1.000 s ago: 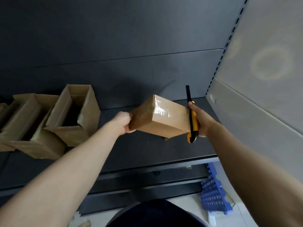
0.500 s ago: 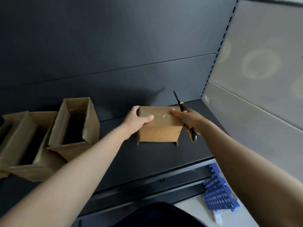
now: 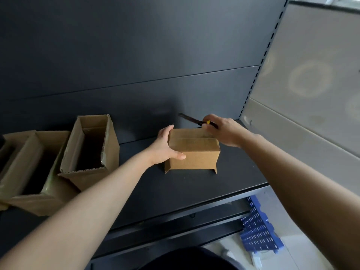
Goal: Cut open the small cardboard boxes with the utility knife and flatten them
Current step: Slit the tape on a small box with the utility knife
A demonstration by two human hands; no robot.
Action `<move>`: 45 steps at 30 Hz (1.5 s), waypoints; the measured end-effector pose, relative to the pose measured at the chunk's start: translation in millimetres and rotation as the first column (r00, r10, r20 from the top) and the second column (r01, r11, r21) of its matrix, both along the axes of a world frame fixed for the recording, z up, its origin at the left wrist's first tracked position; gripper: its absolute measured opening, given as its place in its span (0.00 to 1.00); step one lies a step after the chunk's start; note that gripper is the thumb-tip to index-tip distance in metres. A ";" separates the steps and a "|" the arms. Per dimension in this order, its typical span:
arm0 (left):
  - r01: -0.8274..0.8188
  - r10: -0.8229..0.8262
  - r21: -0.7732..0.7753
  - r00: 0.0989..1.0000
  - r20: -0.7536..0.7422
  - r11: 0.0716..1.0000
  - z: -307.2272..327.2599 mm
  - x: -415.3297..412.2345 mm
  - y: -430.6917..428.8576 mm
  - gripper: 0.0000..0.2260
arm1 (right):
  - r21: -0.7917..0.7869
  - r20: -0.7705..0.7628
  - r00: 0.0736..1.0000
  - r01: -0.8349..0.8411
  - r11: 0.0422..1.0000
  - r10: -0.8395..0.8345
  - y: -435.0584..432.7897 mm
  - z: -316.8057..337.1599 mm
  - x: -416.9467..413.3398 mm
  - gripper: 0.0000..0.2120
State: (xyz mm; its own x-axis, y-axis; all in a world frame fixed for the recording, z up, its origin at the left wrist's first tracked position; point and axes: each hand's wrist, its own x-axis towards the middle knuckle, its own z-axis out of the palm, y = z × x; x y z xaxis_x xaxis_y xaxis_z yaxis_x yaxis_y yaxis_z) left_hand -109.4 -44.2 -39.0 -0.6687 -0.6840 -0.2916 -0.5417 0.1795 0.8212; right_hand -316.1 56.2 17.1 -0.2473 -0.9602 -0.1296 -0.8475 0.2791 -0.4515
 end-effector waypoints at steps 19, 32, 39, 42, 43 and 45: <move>-0.045 0.069 -0.165 0.987 0.147 0.985 6.4 -33.8 37.4 0.47 | 0.403 -0.463 0.714 -0.358 0.842 0.525 -4.9 44.6 -9.7 0.18; 0.090 0.028 -0.337 0.944 0.329 0.937 3.4 -45.4 37.2 0.45 | 0.516 -0.588 0.555 -0.302 0.801 0.588 -5.4 37.8 14.1 0.03; 0.165 0.003 -0.358 0.905 0.425 0.919 3.0 -49.6 29.0 0.46 | 0.546 -0.610 0.552 -0.228 0.806 0.569 -9.4 36.3 9.2 0.02; 0.180 0.006 -0.369 0.893 0.451 0.912 2.1 -51.1 26.6 0.46 | 0.562 -0.606 0.557 -0.205 0.801 0.568 -9.0 34.0 6.7 0.03; 0.186 0.004 -0.370 0.890 0.456 0.910 1.5 -51.5 25.5 0.46 | 0.564 -0.611 0.547 -0.208 0.800 0.573 -8.9 33.2 6.9 0.03; 0.197 -0.003 -0.374 0.887 0.462 0.906 0.4 -51.8 23.8 0.46 | 0.552 -0.635 0.510 -0.226 0.803 0.580 -9.1 31.9 6.0 0.04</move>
